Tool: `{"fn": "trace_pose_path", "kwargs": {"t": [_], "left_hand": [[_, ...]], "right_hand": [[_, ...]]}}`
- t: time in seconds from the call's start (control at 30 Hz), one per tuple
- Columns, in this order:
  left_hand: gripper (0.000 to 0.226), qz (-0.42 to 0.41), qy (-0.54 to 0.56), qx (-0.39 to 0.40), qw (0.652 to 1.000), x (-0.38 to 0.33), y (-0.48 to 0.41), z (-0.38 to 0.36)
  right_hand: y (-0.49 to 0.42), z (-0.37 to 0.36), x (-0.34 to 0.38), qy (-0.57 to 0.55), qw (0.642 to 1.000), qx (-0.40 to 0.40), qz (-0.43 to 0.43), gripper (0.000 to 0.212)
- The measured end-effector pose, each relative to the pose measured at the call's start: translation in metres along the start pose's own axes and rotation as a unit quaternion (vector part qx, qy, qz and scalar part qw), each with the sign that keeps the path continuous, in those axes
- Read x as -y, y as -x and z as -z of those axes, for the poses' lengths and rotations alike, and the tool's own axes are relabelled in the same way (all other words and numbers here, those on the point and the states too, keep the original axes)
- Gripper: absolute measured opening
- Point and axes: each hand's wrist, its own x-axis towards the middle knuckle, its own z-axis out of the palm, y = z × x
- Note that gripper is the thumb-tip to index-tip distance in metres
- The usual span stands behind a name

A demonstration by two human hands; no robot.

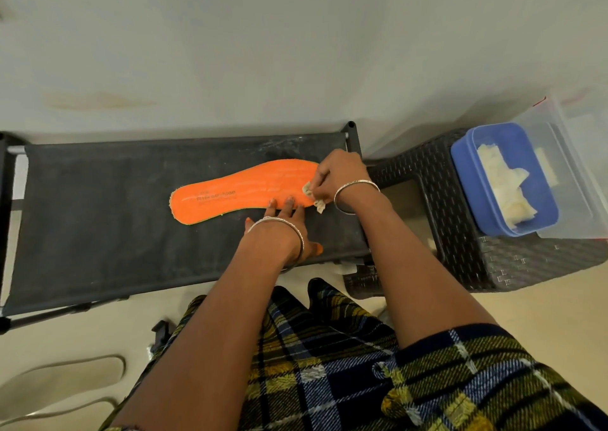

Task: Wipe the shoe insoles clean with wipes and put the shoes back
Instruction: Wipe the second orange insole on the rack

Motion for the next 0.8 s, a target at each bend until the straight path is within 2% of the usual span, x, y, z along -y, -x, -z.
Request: {"fn": "trace_pose_path", "kwargs": {"t": [0.03,0.17,0.3,0.33,0.43,0.47,0.6,0.67,0.73,0.8], "left_hand": [[0.095,0.001,0.000,0.000,1.000,-0.001,0.000,0.000],[0.095,0.000,0.001,0.002,1.000,-0.001,0.000,0.001],[0.095,0.005,-0.003,0.003,1.000,-0.001,-0.001,0.000],[0.095,0.005,-0.003,0.002,1.000,-0.002,-0.001,-0.001],[0.095,0.001,0.002,0.001,1.000,-0.001,-0.001,-0.001],[0.095,0.000,0.000,0.003,1.000,0.000,-0.001,0.000],[0.095,0.002,-0.007,0.001,1.000,-0.001,-0.003,0.000],[0.095,0.000,-0.003,-0.001,1.000,-0.001,-0.003,-0.001],[0.096,-0.002,0.003,-0.003,1.000,0.000,-0.003,-0.002],[0.096,-0.006,0.002,-0.004,1.000,0.002,-0.003,-0.002]], "right_hand": [[-0.001,0.000,-0.002,-0.002,1.000,-0.004,-0.005,0.012],[-0.002,0.007,-0.012,-0.023,0.994,-0.105,-0.031,0.005],[0.002,0.000,-0.002,0.013,1.000,-0.007,0.028,0.011],[0.001,-0.001,-0.002,0.016,1.000,-0.011,0.024,0.011],[-0.003,0.004,-0.010,0.001,0.994,-0.106,-0.017,0.004],[-0.002,0.006,-0.011,0.002,0.994,-0.112,-0.017,0.004],[0.003,0.001,-0.001,0.014,0.999,0.011,0.035,0.009],[-0.002,0.001,-0.004,0.017,1.000,-0.015,0.006,0.006],[-0.006,0.004,-0.009,0.017,0.995,-0.089,-0.028,0.006],[-0.005,0.005,-0.009,0.017,0.996,-0.089,-0.022,0.006]]}}
